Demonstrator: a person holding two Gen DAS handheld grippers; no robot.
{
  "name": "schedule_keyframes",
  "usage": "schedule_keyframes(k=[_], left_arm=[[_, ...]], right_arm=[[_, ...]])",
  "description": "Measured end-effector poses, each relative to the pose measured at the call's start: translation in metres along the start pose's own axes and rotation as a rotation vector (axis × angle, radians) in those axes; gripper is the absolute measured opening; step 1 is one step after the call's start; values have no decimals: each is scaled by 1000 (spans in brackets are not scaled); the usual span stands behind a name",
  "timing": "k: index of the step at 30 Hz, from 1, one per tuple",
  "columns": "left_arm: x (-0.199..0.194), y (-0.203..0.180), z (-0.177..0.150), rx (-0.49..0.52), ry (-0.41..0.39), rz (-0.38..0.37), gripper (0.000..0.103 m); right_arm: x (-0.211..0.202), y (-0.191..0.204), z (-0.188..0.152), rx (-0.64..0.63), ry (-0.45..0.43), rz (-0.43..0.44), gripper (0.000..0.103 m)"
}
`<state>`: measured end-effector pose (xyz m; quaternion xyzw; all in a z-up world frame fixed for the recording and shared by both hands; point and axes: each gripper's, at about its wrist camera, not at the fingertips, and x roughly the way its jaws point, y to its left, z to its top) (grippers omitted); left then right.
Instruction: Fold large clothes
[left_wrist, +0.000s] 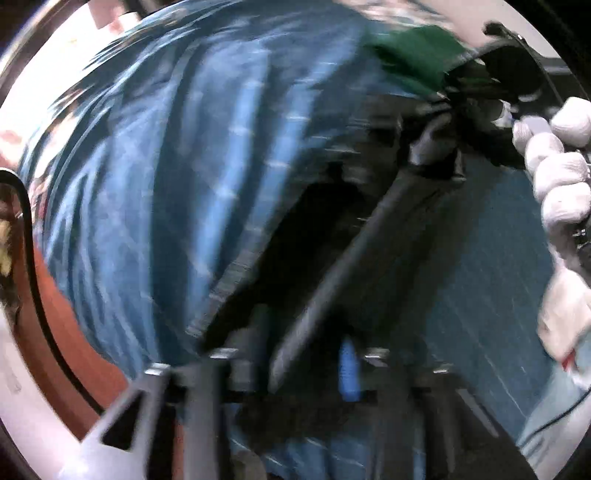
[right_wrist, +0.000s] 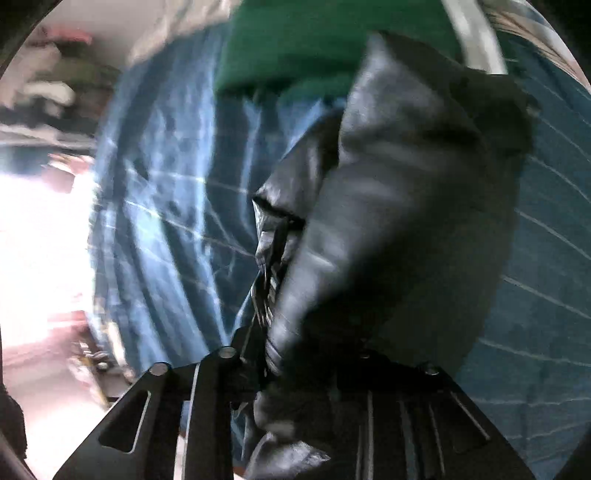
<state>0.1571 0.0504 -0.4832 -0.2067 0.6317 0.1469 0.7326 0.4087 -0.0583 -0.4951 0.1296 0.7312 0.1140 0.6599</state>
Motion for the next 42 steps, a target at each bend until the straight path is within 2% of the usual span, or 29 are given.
schedule_keyframes(k=[1, 3, 4, 5, 7, 9, 10, 11, 13, 14, 15, 16, 17, 18, 21, 23, 24, 25, 27, 28, 29, 31, 34, 36, 38, 40, 41, 42], left_arm=[[6, 12, 3, -25, 2, 8, 74], [14, 39, 7, -91, 11, 35, 76], [15, 49, 7, -117, 15, 46, 76], [15, 57, 5, -139, 20, 55, 76], [17, 61, -1, -156, 22, 58, 77], [23, 53, -6, -135, 26, 62, 77], [26, 47, -8, -125, 27, 70, 77], [33, 41, -10, -112, 26, 98, 77], [58, 29, -16, -90, 58, 193, 78], [70, 28, -19, -98, 74, 211, 78], [78, 29, -20, -114, 84, 213, 83], [83, 32, -21, -136, 93, 213, 87], [87, 36, -21, -169, 105, 208, 94], [90, 41, -22, -198, 117, 192, 97], [93, 44, -24, -214, 133, 170, 100], [91, 39, -26, -182, 123, 178, 101], [90, 37, -24, -166, 118, 186, 101], [88, 34, -24, -149, 115, 196, 101], [81, 30, -19, -114, 111, 227, 101], [76, 28, -18, -103, 106, 234, 101], [69, 25, -17, -92, 97, 242, 101], [50, 23, -16, -67, 77, 255, 101], [25, 24, -17, -48, 53, 266, 101], [13, 26, -19, -39, 42, 266, 101], [10, 25, -21, -44, 45, 262, 101], [11, 27, -25, -53, 51, 257, 101], [16, 28, -25, -58, 57, 251, 101], [18, 26, -25, -61, 61, 241, 101]], right_arm=[[21, 10, 9, -9, 32, -20, 51], [53, 18, 20, -16, 97, -2, 70], [56, 18, 22, -22, 106, 23, 73], [53, 15, 22, -33, 109, 57, 73], [26, 0, 19, -43, 111, 231, 73], [-6, -28, 19, -27, 67, 345, 75], [-27, -53, 19, -12, 4, 340, 77], [-46, -80, 20, 7, -64, 299, 78], [-70, -133, 21, 65, -158, 192, 78], [-71, -156, 24, 100, -172, 167, 78], [-66, -182, 29, 138, -165, 168, 78], [-52, -208, 37, 175, -130, 191, 78], [-35, -225, 44, 202, -101, 233, 78], [-21, -233, 50, 215, -84, 284, 78], [29, -240, 71, 227, -17, 486, 78], [40, -226, 78, 181, -57, 514, 76], [37, -216, 78, 147, -100, 501, 56], [36, -210, 76, 136, -110, 476, 32], [27, -217, 63, 202, -141, 499, 19], [19, -227, 53, 258, -160, 536, 18], [6, -240, 37, 322, -185, 570, 17], [-17, -261, 4, 416, -218, 581, 17], [-52, -311, -73, 612, -246, 574, 17], [-79, -341, -124, 680, -268, 509, 17], [-93, -367, -170, 717, -238, 378, 21], [-85, -390, -197, 763, -148, 287, 36], [-79, -402, -206, 781, -101, 255, 40], [-76, -412, -212, 788, -68, 241, 48]])
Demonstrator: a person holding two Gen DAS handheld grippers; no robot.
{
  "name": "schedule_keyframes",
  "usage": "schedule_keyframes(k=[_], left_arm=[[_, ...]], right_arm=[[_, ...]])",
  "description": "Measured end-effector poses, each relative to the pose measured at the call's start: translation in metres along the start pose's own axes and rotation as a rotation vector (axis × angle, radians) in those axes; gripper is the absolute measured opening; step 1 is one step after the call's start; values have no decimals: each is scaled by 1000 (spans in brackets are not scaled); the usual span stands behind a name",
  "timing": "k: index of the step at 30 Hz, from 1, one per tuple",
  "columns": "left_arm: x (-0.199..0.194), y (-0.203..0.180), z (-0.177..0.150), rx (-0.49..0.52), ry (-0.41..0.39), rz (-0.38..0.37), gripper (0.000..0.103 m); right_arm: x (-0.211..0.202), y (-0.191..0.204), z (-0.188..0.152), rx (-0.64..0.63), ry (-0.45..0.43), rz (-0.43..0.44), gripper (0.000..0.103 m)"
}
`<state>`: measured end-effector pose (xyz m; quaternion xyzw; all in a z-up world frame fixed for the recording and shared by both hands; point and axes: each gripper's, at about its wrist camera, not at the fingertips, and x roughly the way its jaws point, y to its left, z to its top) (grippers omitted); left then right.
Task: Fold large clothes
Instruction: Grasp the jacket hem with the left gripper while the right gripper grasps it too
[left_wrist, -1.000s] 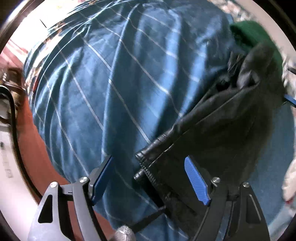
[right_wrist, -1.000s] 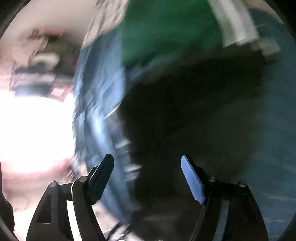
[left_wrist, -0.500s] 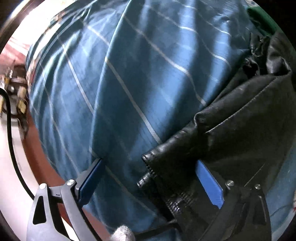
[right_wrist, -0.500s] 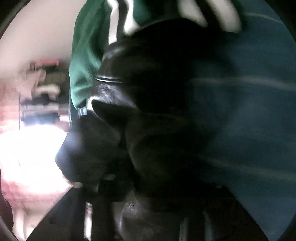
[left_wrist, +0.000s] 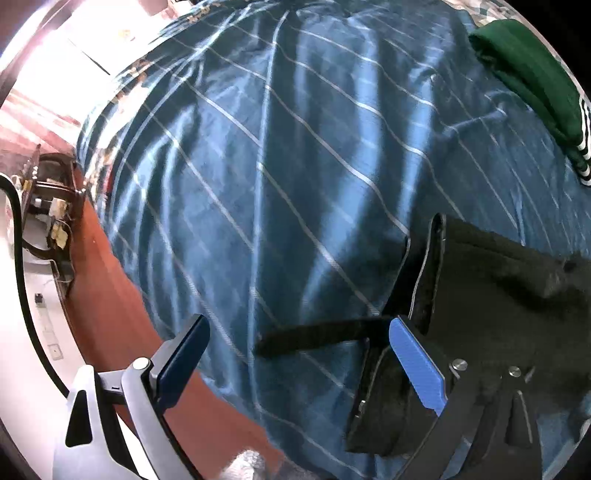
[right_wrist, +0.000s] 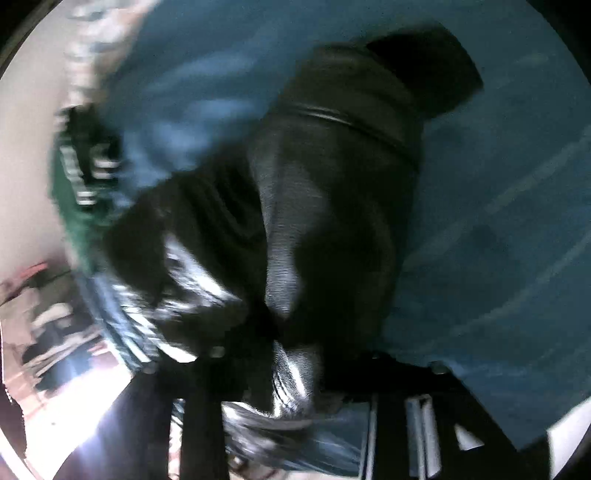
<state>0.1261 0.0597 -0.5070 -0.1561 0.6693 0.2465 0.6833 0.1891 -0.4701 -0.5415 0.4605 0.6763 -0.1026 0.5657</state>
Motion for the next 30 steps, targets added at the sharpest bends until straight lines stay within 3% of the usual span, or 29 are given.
schedule_keyframes(k=[1, 2, 6, 9, 15, 16, 17, 20, 21, 23, 26, 30], left_arm=[[2, -4, 2, -4, 6, -12, 101], [2, -5, 7, -6, 4, -23, 101], [0, -33, 16, 8, -28, -61, 100], [6, -57, 24, 38, -33, -98, 100], [31, -84, 33, 74, -21, -69, 100], [30, -83, 34, 70, -29, -62, 100], [28, -80, 34, 67, -33, -56, 100], [13, -69, 27, 44, -47, -63, 100], [9, -63, 26, 32, -49, -70, 100], [2, -50, 21, -2, -48, -106, 99], [0, -41, 19, -48, -41, -200, 99], [14, -62, 24, -45, -10, -306, 97]], right_arm=[[-1, -8, 2, 2, 15, -8, 57], [-6, -11, 0, -3, 21, -34, 59], [-51, 5, -13, -149, -65, -124, 59], [-68, 38, -27, -250, -111, -136, 59], [-12, 153, -14, -520, -23, 10, 56], [-2, 167, -12, -548, -26, 7, 47], [18, 186, -5, -574, -49, -41, 47], [74, 204, 20, -563, -49, -222, 46], [82, 202, 29, -492, -46, -229, 48], [77, 208, 33, -450, -37, -230, 49], [51, 203, 31, -433, -26, -142, 49], [17, 178, 28, -419, -12, -66, 49]])
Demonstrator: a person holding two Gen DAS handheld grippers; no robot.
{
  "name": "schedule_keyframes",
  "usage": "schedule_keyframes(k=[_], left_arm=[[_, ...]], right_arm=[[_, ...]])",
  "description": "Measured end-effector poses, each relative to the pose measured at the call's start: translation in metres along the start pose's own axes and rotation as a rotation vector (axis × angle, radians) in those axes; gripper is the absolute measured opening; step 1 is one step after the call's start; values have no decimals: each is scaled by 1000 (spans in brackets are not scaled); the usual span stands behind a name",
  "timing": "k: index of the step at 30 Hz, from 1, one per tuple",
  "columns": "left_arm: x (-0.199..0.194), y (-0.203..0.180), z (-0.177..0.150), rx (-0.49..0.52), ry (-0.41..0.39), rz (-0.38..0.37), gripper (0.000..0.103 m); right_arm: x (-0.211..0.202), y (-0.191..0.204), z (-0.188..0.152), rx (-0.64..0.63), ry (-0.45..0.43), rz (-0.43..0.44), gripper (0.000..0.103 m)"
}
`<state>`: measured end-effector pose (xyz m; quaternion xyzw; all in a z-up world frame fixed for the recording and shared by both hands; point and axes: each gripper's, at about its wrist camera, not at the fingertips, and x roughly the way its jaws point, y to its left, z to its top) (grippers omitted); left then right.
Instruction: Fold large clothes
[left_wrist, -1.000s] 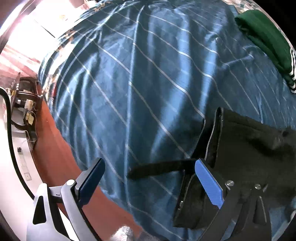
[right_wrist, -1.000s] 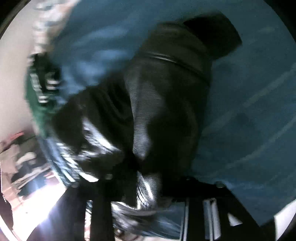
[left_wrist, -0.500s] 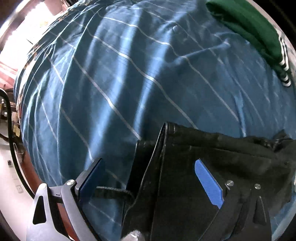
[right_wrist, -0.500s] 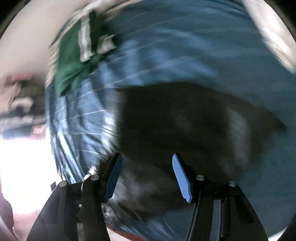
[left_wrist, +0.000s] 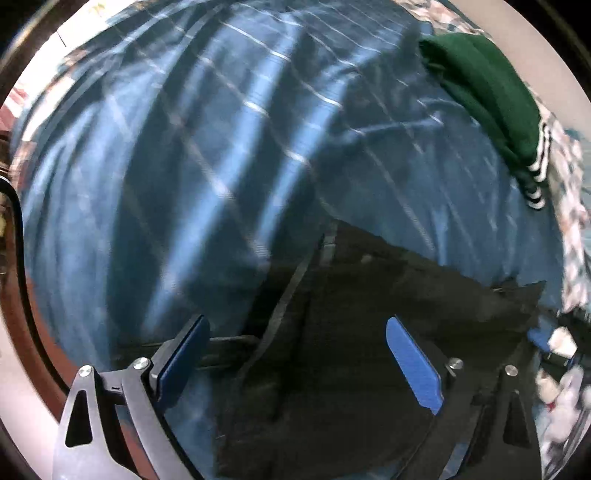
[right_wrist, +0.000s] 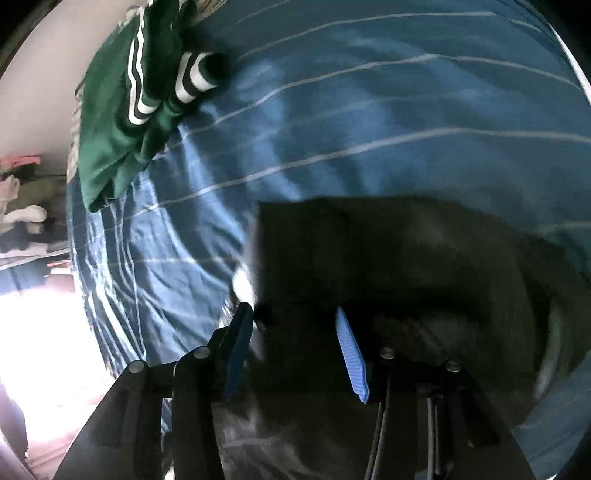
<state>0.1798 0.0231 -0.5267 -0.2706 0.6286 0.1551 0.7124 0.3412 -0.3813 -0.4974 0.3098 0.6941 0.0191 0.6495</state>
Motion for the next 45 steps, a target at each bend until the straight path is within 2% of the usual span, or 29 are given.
schedule_keyframes(k=[2, 3, 4, 5, 6, 8, 10, 14, 15, 16, 17, 19, 21, 23, 24, 25, 27, 29, 30, 31, 32, 34, 35, 37, 38, 41, 43, 45], left_arm=[[17, -23, -2, 33, -3, 10, 96], [24, -27, 0, 61, -14, 36, 77], [31, -34, 0, 105, -35, 99, 52], [36, -41, -1, 143, -39, 137, 50], [34, -43, -3, 157, -56, 141, 37], [22, -50, -11, 193, -97, 131, 21], [9, -53, -19, 221, -123, 141, 16], [-1, -39, -19, 163, -93, 101, 19], [6, -35, -15, 150, -68, 92, 23], [9, -32, -14, 135, -58, 81, 24], [13, -28, -12, 120, -47, 62, 25], [18, -25, -6, 112, -23, 42, 30], [14, -22, 1, 83, -25, 29, 30], [4, -15, 5, 56, -40, 39, 31], [-2, -12, 6, 46, -44, 39, 37], [-8, -10, 7, 38, -54, 42, 56], [-22, -5, 6, 45, -92, 55, 87], [-34, -3, 3, 63, -128, 79, 88], [-38, -4, 2, 75, -148, 102, 88], [-40, -5, 2, 90, -162, 122, 88], [-38, -10, 6, 115, -175, 132, 88], [-39, -17, 4, 152, -192, 159, 88], [-40, -23, 3, 177, -196, 176, 88], [-40, -43, 2, 222, -206, 174, 88], [-43, -55, -1, 252, -214, 157, 88], [-44, -88, -11, 308, -208, 102, 88], [-38, -114, -18, 333, -184, 57, 88], [-26, -141, -26, 350, -151, 17, 88]], right_arm=[[-12, -8, -9, 4, 0, 9, 49], [-18, -13, -14, 4, 2, 8, 49], [-19, -18, -18, 0, 3, 10, 49], [-23, -20, -21, -3, 3, 11, 49], [-28, -20, -25, -6, 1, 8, 49], [-24, -16, -31, -21, 6, 27, 49], [-17, 1, -39, -70, 30, 49, 49], [15, 45, -53, -190, 88, 67, 49], [24, 53, -54, -212, 86, 54, 49], [37, 60, -52, -234, 76, -1, 47], [55, 61, -48, -221, 71, -53, 47], [72, 58, -41, -181, 52, -71, 47], [72, 68, -41, -192, 55, -124, 48], [63, 71, -42, -181, 73, -121, 49], [52, 69, -43, -171, 82, -83, 49], [43, 66, -45, -165, 80, -50, 49], [22, 61, -52, -148, 78, 73, 49], [16, 62, -59, -144, 101, 136, 49], [22, 63, -63, -145, 128, 162, 44], [30, 64, -66, -139, 149, 175, 36], [45, 64, -68, -125, 166, 165, 35], [73, 58, -67, -104, 145, 110, 32], [88, 54, -62, -94, 136, 115, 29], [95, 51, -54, -51, 138, 181, 29], [92, 47, -52, -26, 166, 205, 29], [60, 27, -53, 3, 180, 324, 33], [14, -1, -60, 0, 76, 312, 54], [-38, -44, -71, 14, -55, 266, 65]])
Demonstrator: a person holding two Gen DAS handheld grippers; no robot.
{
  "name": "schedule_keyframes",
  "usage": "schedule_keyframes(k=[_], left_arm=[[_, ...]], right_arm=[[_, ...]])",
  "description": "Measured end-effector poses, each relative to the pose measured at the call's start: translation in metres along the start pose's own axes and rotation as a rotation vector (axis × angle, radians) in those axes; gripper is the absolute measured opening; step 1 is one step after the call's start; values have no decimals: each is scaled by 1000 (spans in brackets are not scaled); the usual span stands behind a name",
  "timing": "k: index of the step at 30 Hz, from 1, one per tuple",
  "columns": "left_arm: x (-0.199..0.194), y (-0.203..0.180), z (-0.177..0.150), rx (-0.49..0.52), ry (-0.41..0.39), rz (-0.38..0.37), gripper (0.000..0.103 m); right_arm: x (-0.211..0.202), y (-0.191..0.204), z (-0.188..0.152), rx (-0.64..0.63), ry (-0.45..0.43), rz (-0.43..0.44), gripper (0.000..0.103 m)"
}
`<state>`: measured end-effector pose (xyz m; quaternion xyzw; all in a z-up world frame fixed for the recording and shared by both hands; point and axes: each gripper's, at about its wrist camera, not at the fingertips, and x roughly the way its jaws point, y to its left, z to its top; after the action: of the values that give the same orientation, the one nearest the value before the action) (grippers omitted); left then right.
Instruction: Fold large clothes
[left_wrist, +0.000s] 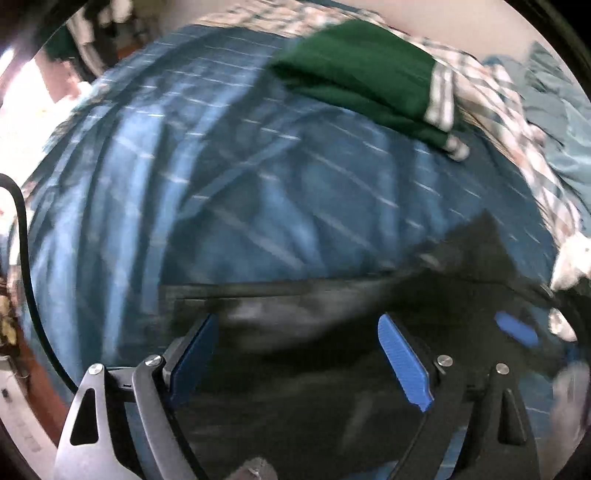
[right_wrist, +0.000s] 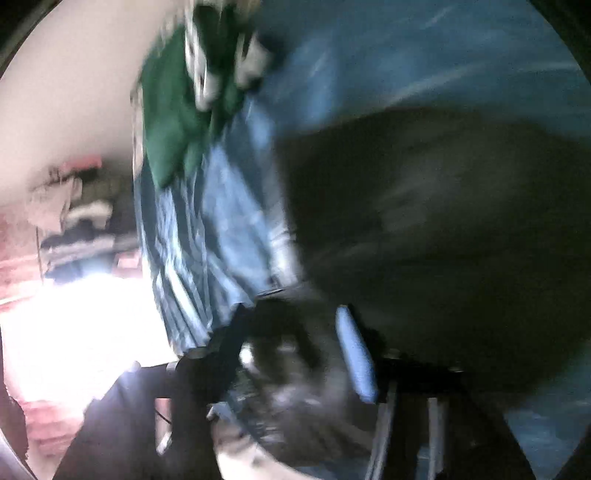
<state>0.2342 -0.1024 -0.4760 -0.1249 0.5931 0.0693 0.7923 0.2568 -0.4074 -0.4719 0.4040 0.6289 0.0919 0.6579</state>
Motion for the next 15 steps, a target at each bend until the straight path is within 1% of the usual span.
schedule_keyframes(k=[1, 2, 4, 6, 8, 9, 11, 12, 14, 15], left_arm=[[7, -13, 0, 7, 17, -20, 88], [16, -29, 0, 6, 39, -33, 88], [30, -48, -3, 0, 62, -49, 88], [46, -65, -6, 9, 84, -34, 88], [63, -73, -7, 21, 108, 10, 88], [68, -72, -7, 18, 115, 18, 88], [75, -69, -8, 4, 122, 8, 88], [75, -67, -8, 3, 119, 1, 89], [73, -65, -9, 18, 111, 1, 89], [72, -64, -9, 24, 107, 10, 89]], right_arm=[[-20, -14, -3, 6, -37, -28, 68], [-45, -37, -8, 26, -73, -69, 68], [-74, -83, -16, 79, -86, -105, 68], [-89, -128, -20, 164, -93, -112, 68], [-95, -172, -13, 246, -105, -26, 68], [-94, -188, -5, 276, -116, 5, 68], [-84, -205, 7, 319, -142, 106, 68], [-81, -211, 14, 335, -156, 128, 68], [-80, -218, 28, 362, -227, 207, 59], [-82, -220, 35, 376, -270, 195, 44]])
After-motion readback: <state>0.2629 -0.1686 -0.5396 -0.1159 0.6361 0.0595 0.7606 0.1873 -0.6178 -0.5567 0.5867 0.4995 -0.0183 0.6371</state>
